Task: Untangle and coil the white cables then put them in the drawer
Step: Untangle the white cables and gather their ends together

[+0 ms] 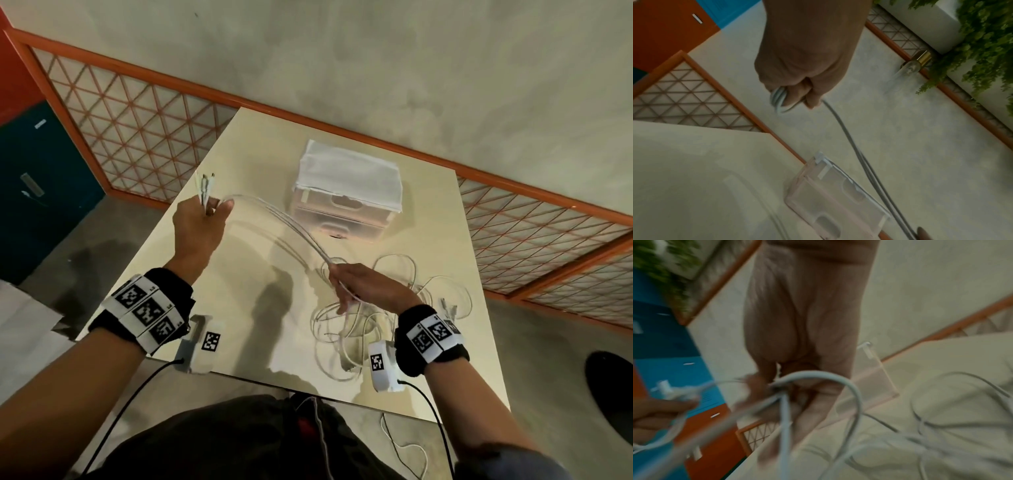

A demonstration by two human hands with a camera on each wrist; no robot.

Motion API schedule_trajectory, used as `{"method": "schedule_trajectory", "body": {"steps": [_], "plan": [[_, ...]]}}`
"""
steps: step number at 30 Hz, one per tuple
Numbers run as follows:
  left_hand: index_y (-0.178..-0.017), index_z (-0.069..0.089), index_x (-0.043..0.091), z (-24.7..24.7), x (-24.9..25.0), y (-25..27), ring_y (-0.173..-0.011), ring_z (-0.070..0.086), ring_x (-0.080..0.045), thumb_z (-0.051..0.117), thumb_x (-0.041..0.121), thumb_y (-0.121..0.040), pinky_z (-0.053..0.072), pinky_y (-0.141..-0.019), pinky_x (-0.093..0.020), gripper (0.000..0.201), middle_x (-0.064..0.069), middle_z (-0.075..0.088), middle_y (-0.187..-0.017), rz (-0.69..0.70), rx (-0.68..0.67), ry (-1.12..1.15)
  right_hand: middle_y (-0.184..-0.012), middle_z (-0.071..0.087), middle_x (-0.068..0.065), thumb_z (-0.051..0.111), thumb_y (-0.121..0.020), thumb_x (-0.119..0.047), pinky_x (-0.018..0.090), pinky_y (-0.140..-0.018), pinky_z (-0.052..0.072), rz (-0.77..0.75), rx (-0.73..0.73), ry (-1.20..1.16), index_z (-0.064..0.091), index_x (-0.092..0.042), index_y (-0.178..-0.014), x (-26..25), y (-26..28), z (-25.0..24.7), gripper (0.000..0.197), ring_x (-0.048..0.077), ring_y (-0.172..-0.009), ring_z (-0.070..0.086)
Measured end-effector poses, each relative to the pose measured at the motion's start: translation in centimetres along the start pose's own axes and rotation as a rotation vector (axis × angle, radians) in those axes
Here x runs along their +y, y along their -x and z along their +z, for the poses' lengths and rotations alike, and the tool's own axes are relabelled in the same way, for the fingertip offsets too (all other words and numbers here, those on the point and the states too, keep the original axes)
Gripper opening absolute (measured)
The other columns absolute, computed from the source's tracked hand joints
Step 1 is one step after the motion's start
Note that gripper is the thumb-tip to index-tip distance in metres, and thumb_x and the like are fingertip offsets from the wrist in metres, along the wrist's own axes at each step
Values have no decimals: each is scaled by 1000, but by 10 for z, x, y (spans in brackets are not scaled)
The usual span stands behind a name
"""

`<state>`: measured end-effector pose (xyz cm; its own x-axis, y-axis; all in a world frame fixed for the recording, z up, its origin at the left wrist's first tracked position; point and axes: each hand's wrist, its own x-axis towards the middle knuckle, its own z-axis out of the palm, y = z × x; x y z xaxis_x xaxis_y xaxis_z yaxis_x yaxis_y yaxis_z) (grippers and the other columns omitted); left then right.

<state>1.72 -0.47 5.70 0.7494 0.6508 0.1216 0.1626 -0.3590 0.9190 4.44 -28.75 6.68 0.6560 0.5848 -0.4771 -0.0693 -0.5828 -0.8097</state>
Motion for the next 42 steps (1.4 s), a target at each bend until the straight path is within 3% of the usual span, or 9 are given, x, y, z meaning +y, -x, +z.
{"method": "schedule_trajectory", "body": {"steps": [4,8,12,17,21,24,29,37,42], "plan": [[-96,64,8,-4,-9,2,-52,45,-14,81,18,-73,36,-54,-17,30,-1,45,-59,-177,-205,-65,-56,40,-6,32,-102,-36,23,-51,33,-8,264,286,57,-12,-75,-16,-2,-6,44,9,-49,38],[-72,63,14,5,24,26,-53,48,-6,67,28,-86,35,-52,-8,21,3,50,-58,43,-279,-76,-66,56,1,36,-100,-25,29,-66,35,35,133,626,69,-6,-81,-33,-7,-3,43,12,-59,46],[-80,63,22,23,42,50,-64,54,-2,50,36,-95,40,-66,-14,24,5,61,-72,148,-534,84,-59,44,-2,33,-100,-32,27,-57,35,-65,13,477,68,-16,-77,-60,-9,13,45,14,-55,41],[-86,55,14,34,46,62,-41,29,-8,37,41,-100,23,-37,-14,35,7,44,-58,-41,-732,194,-42,32,-14,38,-97,-23,17,-41,24,-186,27,170,68,-11,-82,-82,0,6,35,3,-38,27],[-63,41,21,33,47,47,-39,26,-9,49,44,-95,18,-35,-16,39,6,33,-51,-127,-503,272,-55,44,-14,58,-93,-29,16,-49,30,-252,136,177,59,-13,-82,-59,5,-6,19,2,-47,36],[-62,38,22,21,56,25,-34,25,-5,49,39,-96,18,-35,-15,39,11,30,-39,-104,-324,451,-65,44,6,62,-90,-32,19,-49,32,-192,177,126,57,1,-83,-26,10,-14,34,9,-49,36],[-58,43,22,-1,49,-15,-38,31,-7,52,44,-91,23,-42,-24,40,9,35,-39,-134,-6,427,-45,44,-8,66,-85,-42,22,-55,32,-32,294,184,50,-16,-52,34,14,-22,44,7,-46,40],[-107,53,-10,15,7,-2,-100,52,-44,47,20,-97,36,-80,-44,32,-34,53,-112,31,81,-250,-52,43,-10,47,-92,-54,22,-56,32,-36,419,351,57,-5,-72,0,20,-34,54,5,-49,40],[-98,65,2,22,28,9,-74,56,-27,50,22,-97,36,-66,-31,25,-20,61,-81,247,-89,-48,-48,42,-6,40,-99,-39,21,-52,29,-115,442,533,60,-15,-65,-37,17,-36,47,4,-41,43]]}}
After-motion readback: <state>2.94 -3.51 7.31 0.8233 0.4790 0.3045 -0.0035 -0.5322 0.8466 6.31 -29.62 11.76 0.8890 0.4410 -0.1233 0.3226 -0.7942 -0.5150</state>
